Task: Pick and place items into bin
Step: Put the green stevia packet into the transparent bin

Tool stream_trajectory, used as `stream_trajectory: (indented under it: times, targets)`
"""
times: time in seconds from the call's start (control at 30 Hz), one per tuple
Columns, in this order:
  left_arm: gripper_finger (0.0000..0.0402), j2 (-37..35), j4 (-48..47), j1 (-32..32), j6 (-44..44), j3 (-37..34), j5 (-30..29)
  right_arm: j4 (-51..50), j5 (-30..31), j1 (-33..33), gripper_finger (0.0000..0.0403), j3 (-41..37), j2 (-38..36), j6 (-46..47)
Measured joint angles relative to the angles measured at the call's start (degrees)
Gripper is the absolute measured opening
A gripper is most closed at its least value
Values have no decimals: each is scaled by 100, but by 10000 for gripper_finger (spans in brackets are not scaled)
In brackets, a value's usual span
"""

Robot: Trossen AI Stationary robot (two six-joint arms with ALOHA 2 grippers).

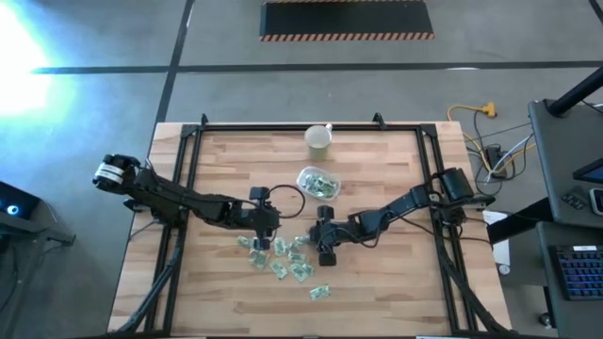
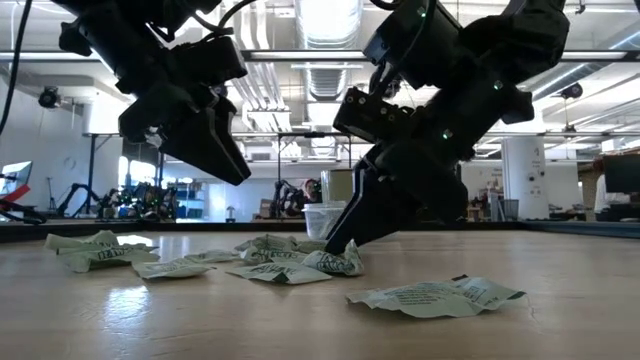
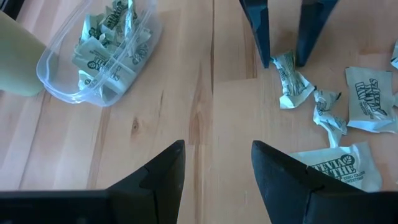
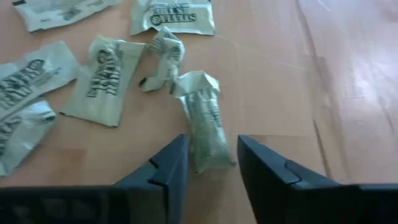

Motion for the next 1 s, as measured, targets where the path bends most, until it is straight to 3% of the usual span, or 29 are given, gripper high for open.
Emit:
stream_trajectory:
  times: [0.3, 0.47, 0.9, 1.0]
  targets:
    - [169, 0, -2, -2, 0, -3, 0, -25, 95, -13, 17, -2, -16, -318]
    - [169, 0, -210, -58, -185, -11, 0, -136, 352, -25, 14, -9, -179, -507]
    - [169, 2, -901, -551, -1056, -125, 0, -750, 2547, -243, 13, -9, -1404, -1127]
    - [169, 2, -903, -654, -1054, -125, 1, -756, 2758, -487, 13, -9, -1482, -1084]
